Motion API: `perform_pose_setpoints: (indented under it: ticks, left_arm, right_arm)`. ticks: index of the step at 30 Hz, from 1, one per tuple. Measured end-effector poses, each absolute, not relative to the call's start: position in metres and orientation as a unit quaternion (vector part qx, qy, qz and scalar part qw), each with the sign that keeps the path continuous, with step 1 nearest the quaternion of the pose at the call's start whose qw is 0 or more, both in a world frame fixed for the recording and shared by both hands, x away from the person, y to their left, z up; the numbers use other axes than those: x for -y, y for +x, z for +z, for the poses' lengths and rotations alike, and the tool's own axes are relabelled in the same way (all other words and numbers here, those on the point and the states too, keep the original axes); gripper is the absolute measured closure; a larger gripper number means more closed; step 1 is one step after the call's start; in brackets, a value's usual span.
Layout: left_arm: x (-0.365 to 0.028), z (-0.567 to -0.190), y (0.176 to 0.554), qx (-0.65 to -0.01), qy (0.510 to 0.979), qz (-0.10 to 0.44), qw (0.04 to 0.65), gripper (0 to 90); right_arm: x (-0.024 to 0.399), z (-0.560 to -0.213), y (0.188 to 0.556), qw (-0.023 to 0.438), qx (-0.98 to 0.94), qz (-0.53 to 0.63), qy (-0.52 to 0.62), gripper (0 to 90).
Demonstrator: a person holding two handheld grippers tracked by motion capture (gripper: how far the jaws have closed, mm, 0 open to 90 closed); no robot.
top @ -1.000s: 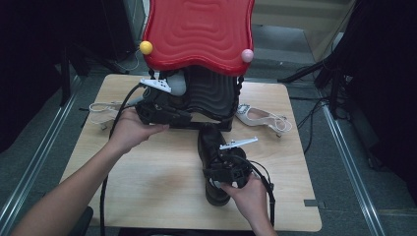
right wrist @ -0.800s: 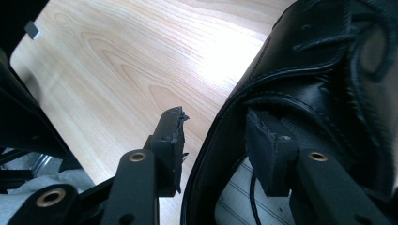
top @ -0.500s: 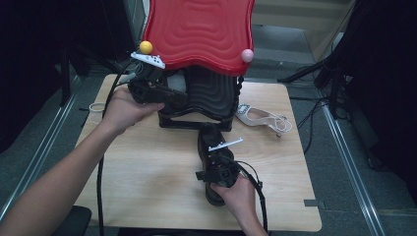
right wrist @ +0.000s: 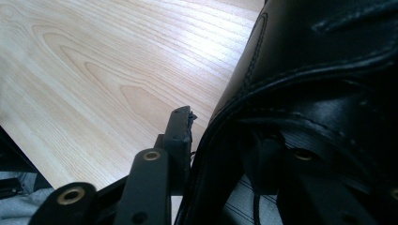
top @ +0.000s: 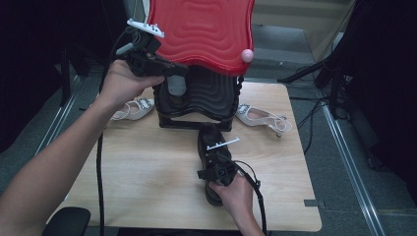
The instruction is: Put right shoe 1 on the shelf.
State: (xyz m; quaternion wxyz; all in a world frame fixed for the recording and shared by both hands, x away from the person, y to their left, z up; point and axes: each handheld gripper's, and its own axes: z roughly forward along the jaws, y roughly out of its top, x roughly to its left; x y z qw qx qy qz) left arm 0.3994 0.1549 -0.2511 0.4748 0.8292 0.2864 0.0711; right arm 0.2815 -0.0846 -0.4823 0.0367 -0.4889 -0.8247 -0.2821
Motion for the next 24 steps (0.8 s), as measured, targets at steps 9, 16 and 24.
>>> perform_pose_setpoints:
  ticks: [9,16,24]
  left_arm:
    - [-0.151,-0.234,0.413,-0.293,0.828,0.098,0.468,89.0]
    - [-0.150,-0.231,0.425,-0.308,0.825,0.112,0.461,89.4]
    - [-0.150,-0.236,0.435,-0.329,0.824,0.121,0.445,89.8]
  right_arm:
    - [0.088,-0.481,0.282,0.039,0.821,-0.283,-0.494,73.9]
    - [0.094,-0.480,0.282,0.043,0.821,-0.283,-0.494,81.0]
    - [0.111,-0.471,0.285,0.054,0.815,-0.300,-0.493,86.7]
